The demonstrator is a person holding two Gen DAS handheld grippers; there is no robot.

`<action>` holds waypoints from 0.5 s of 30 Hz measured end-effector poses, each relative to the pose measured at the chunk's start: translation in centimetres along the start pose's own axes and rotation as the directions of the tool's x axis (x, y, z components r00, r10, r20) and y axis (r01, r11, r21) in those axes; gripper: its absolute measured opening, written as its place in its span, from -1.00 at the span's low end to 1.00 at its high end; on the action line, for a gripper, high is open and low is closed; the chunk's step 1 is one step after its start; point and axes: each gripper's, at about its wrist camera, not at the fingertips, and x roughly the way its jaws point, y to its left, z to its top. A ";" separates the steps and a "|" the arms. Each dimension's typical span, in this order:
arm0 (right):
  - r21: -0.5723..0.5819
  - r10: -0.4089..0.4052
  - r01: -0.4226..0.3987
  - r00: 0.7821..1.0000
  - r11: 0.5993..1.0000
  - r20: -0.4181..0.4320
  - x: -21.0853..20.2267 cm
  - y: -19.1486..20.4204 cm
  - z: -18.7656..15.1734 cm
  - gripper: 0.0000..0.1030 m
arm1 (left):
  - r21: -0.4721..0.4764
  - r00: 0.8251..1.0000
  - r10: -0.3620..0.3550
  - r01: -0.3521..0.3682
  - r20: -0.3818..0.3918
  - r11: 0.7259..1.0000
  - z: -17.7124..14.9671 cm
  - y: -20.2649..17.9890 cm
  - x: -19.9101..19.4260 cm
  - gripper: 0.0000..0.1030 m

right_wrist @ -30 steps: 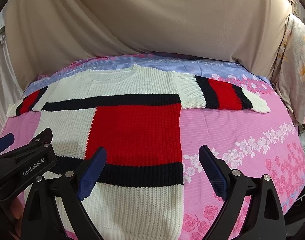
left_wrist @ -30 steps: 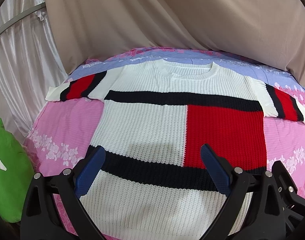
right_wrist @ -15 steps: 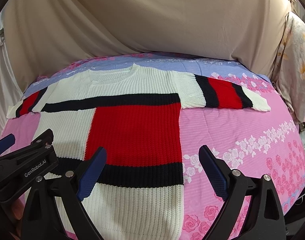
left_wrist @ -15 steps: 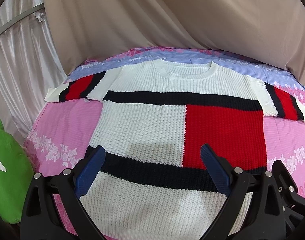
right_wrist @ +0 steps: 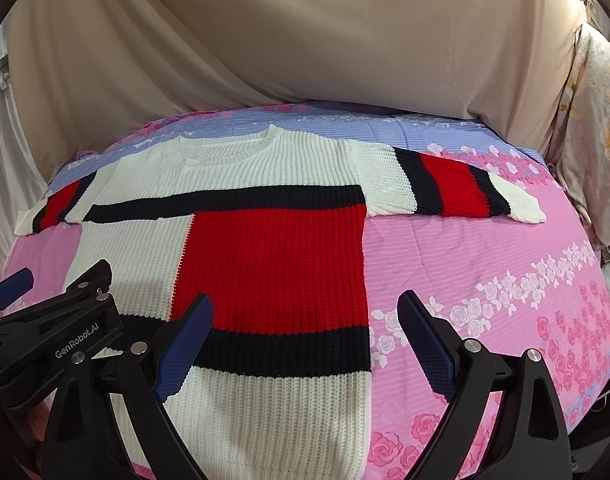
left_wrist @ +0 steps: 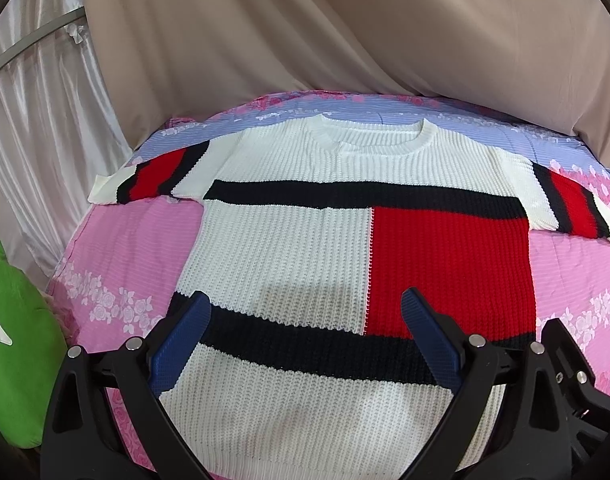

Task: Fold small clothes

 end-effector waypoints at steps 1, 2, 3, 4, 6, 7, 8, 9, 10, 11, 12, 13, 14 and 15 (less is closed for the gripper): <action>0.001 0.001 -0.001 1.000 1.000 -0.001 0.0 0.0 0.0 0.77 | 0.000 1.000 0.000 0.000 0.000 1.000 0.0 0.0 0.0 0.82; 0.001 0.001 -0.001 1.000 1.000 -0.001 0.0 -0.1 0.0 0.77 | 0.000 1.000 0.000 0.000 0.000 1.000 0.0 0.0 0.1 0.82; 0.002 0.001 -0.001 1.000 1.000 0.000 0.0 -0.1 0.0 0.77 | 0.001 1.000 0.001 -0.001 -0.002 1.000 0.0 0.0 0.1 0.82; 0.002 0.002 -0.002 1.000 1.000 -0.001 0.1 -0.1 0.0 0.77 | 0.001 1.000 0.001 -0.001 -0.001 1.000 0.0 0.0 0.1 0.82; 0.002 0.002 -0.002 1.000 1.000 -0.004 0.2 0.0 0.1 0.77 | 0.003 1.000 0.001 -0.001 -0.004 1.000 0.1 0.0 0.2 0.82; 0.002 0.002 -0.002 1.000 1.000 -0.004 0.2 0.0 0.1 0.77 | 0.005 1.000 0.000 0.000 -0.005 1.000 0.1 0.0 0.3 0.82; 0.002 0.003 -0.003 1.000 1.000 -0.005 0.2 0.0 0.1 0.77 | 0.008 1.000 0.000 0.000 -0.006 1.000 0.0 -0.1 0.4 0.82; 0.002 0.002 -0.002 1.000 1.000 -0.004 0.2 0.0 0.1 0.77 | 0.010 1.000 0.001 -0.001 -0.007 1.000 0.1 -0.1 0.4 0.82; 0.002 0.002 -0.002 1.000 1.000 -0.004 0.2 0.0 0.1 0.77 | 0.010 1.000 0.000 0.000 -0.009 1.000 0.1 -0.1 0.5 0.82; 0.002 0.003 -0.003 1.000 1.000 -0.004 0.2 0.0 0.1 0.77 | 0.011 1.000 -0.001 0.001 -0.010 1.000 0.1 -0.2 0.6 0.82; 0.002 0.002 -0.002 1.000 1.000 -0.004 0.2 0.0 0.1 0.77 | 0.012 1.000 0.000 0.000 -0.012 1.000 0.1 -0.2 0.6 0.82; 0.002 0.001 -0.001 1.000 1.000 -0.005 0.2 0.0 0.1 0.77 | 0.012 1.000 -0.001 0.001 -0.011 1.000 0.1 -0.2 0.6 0.82; 0.003 0.003 -0.003 1.000 1.000 -0.005 0.2 0.0 0.1 0.77 | 0.013 1.000 0.000 0.001 -0.012 1.000 0.1 -0.2 0.7 0.82; 0.003 0.003 -0.003 1.000 1.000 -0.005 0.2 0.0 0.1 0.77 | 0.012 1.000 0.000 0.000 -0.013 1.000 0.1 -0.3 0.7 0.82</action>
